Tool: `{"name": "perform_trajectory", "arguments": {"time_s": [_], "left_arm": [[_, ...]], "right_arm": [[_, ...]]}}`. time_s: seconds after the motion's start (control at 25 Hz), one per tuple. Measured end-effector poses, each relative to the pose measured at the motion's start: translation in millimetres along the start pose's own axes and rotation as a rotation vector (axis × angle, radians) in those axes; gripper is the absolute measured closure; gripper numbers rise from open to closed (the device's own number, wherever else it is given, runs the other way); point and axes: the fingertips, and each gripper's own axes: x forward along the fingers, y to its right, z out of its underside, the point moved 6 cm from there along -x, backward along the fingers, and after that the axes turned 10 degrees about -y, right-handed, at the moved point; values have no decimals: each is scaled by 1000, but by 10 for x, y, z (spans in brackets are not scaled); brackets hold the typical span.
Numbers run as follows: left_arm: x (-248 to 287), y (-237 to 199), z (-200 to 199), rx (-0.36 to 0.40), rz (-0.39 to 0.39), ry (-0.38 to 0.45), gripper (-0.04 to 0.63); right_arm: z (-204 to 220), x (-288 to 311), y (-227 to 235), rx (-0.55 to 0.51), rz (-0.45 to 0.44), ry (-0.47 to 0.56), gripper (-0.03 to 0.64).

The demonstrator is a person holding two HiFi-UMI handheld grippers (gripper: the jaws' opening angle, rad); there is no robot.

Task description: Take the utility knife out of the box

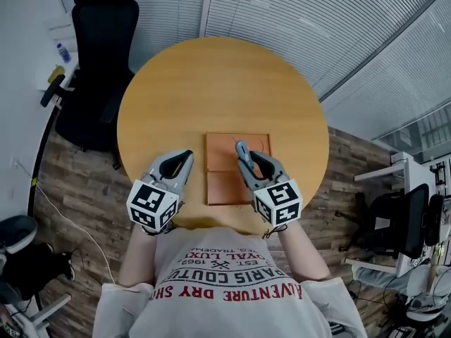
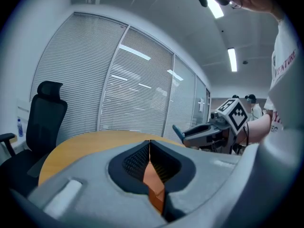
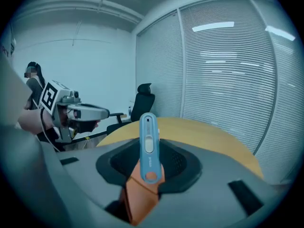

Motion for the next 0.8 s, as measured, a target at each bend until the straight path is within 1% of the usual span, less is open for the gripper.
{"name": "perform_trajectory", "arguments": {"time_s": [0.12, 0.2, 0.28, 0.36, 0.44, 0.6, 0.8], "left_arm": [[-37, -4, -84, 6, -12, 20, 584], [-64, -1, -124, 11, -21, 25, 584], [-86, 0, -153, 18, -33, 23, 584], [-115, 10, -185, 26, -40, 26, 584], [-141, 31, -218, 31, -41, 34, 584], [-150, 61, -236, 35, -42, 39, 584], [-127, 119, -199, 45, -36, 22, 584]], "right_arm": [[-124, -148, 94, 39, 58, 87, 480], [-191, -249, 130, 54, 90, 162, 480], [-235, -328, 141, 62, 115, 229, 480], [-254, -377, 125, 68, 134, 272, 482], [-247, -397, 104, 70, 148, 289, 482], [-215, -391, 64, 84, 149, 293, 483], [-192, -427, 37, 86, 158, 304, 483]]}}
